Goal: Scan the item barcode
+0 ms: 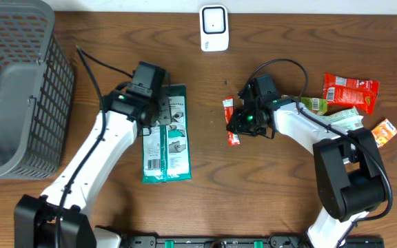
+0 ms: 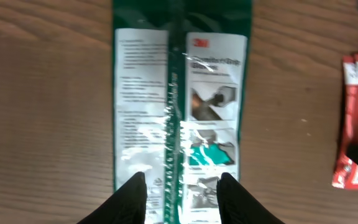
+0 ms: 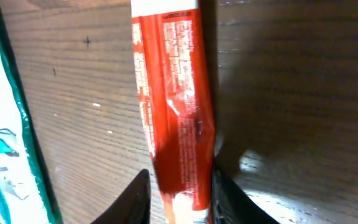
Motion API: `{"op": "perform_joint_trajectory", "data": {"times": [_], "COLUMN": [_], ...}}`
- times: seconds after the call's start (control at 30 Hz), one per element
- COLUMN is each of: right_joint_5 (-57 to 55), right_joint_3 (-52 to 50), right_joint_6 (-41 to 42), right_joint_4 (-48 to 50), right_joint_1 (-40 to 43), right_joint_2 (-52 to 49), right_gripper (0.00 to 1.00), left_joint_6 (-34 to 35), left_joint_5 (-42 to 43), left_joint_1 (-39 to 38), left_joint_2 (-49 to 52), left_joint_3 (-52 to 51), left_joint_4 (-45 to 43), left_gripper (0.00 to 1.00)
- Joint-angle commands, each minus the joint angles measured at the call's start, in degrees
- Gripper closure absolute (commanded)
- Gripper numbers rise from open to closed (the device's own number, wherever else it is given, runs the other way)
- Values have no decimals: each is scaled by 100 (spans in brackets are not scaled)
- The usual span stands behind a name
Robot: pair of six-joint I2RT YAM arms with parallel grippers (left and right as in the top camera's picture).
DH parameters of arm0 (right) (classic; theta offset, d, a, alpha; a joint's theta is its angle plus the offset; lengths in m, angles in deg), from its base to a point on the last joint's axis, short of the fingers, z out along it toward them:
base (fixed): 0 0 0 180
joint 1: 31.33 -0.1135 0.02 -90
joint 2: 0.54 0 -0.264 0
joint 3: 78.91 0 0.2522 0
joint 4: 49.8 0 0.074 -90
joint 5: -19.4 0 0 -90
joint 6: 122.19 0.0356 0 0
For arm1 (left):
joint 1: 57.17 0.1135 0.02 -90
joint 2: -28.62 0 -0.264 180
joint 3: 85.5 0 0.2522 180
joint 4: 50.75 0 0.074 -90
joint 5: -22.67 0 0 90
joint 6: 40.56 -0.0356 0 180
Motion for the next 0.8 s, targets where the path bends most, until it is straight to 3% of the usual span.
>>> {"op": "perform_joint_trajectory", "data": {"times": [0.0,0.17,0.4,0.77], "right_joint_5": [-649,-1078,-1126,-4822], "right_joint_3": [-72,-74,-22,-24], "right_joint_6": [-92,-96,-549,-750], "right_joint_4": [-94,-81,-116,-960], "right_joint_1": [-186,-402,-201,-839], "right_joint_2": [-24,-22,382,699], "right_gripper": [75,89,96,99], "left_joint_6": [-94,-96,-96,-90], "left_joint_5": [-105,-107,-216,-516], "left_joint_1": [125,125,125,125], "left_joint_2": [44,44,44,44], "left_joint_3": [59,59,59,59], "left_joint_4": [44,42,24,-85], "left_gripper": [61,59,57,58]}}
